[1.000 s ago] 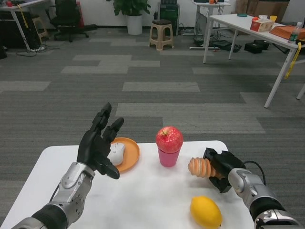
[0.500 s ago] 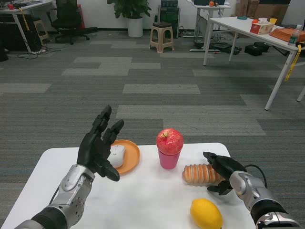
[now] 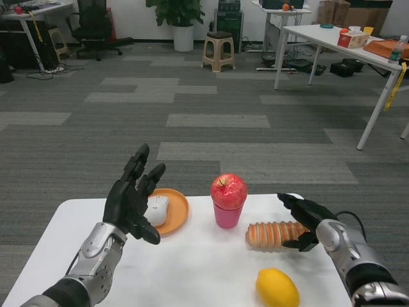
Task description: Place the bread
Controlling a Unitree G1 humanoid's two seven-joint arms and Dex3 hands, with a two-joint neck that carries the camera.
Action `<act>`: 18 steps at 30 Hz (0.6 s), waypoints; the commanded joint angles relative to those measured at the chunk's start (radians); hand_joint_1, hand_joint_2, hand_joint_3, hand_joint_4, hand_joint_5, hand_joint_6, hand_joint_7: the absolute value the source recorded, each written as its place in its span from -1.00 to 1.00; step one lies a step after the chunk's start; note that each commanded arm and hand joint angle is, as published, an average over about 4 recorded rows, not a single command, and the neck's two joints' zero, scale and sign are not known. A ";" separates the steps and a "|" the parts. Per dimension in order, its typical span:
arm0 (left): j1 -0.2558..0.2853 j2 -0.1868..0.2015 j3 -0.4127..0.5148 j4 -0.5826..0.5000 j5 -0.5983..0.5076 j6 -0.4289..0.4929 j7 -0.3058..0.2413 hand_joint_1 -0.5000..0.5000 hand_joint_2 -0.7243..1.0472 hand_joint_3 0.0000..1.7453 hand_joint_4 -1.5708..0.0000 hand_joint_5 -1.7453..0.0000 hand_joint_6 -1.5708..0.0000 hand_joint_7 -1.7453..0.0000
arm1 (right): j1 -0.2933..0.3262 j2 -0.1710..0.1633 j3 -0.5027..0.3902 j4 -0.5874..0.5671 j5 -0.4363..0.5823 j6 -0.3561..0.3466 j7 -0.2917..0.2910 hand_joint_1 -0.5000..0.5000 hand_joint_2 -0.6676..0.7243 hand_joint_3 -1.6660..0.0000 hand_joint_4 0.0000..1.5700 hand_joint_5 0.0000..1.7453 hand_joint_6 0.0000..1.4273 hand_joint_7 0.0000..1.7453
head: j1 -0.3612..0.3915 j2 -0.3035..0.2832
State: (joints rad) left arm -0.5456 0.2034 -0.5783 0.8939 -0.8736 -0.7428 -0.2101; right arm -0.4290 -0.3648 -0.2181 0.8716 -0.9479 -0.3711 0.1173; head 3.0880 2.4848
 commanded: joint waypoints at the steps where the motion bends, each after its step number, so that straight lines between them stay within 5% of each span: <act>1: -0.024 0.005 0.001 0.012 -0.005 -0.007 0.000 1.00 -0.70 -0.90 1.00 0.53 1.00 1.00 | 0.036 -0.013 -0.025 -0.059 0.031 -0.015 0.028 -0.75 -0.64 0.33 -1.00 -1.00 -1.00 -1.00 | 0.003 0.003; 12: -0.040 0.007 0.003 0.032 -0.015 -0.007 0.000 1.00 -0.70 -0.90 1.00 0.53 1.00 1.00 | 0.112 0.017 -0.117 -0.193 0.236 -0.101 0.107 -0.75 -0.64 0.31 -1.00 -1.00 -1.00 -1.00 | 0.010 0.000; 18: -0.047 0.003 0.002 0.044 -0.015 -0.007 0.000 1.00 -0.70 -0.90 1.00 0.53 1.00 1.00 | 0.125 0.086 -0.181 -0.177 0.532 -0.240 0.072 -0.75 -0.66 0.33 -1.00 -1.00 -1.00 -1.00 | 0.005 -0.003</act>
State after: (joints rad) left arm -0.5798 0.2047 -0.5783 0.9291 -0.8854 -0.7442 -0.2103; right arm -0.3115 -0.3019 -0.3854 0.6922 -0.5051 -0.5786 0.2083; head 3.0937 2.4818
